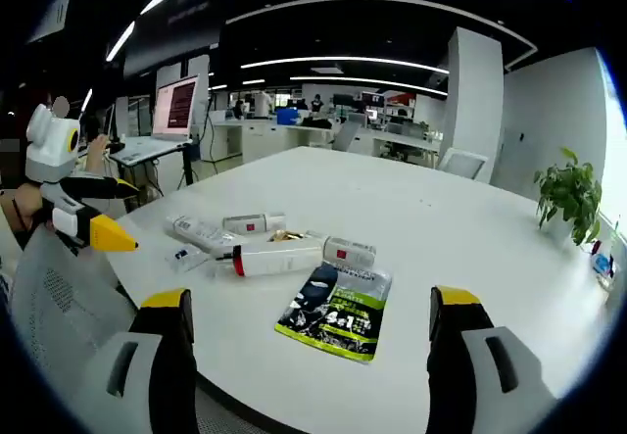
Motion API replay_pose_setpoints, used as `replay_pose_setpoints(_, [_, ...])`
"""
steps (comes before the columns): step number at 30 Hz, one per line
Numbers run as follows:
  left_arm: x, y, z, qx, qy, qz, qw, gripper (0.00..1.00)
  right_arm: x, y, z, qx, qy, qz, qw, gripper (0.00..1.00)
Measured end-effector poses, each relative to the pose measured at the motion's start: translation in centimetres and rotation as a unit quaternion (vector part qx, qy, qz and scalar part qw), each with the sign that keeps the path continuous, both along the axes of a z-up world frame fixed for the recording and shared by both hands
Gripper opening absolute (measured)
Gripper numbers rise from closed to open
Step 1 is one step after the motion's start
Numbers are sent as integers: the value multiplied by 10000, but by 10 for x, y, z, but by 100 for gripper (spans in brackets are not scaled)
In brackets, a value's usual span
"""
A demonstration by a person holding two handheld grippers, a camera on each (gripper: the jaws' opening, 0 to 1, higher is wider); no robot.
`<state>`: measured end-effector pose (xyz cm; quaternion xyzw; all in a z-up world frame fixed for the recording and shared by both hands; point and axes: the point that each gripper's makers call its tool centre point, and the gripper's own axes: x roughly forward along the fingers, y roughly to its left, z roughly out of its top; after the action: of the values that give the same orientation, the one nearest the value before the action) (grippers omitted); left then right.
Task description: Arrange the skincare products in the storage area until every visible bottle or jar stands upright without overlapping.
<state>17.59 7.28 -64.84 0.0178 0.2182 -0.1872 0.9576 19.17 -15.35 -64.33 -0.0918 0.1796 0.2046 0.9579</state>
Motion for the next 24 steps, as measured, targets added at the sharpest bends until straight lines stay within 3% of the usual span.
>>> replay_pose_setpoints(24, [0, -1, 0, 10, 19, -60, 10000, 99, -1, 1, -4, -49, 120, -8, 9999, 98])
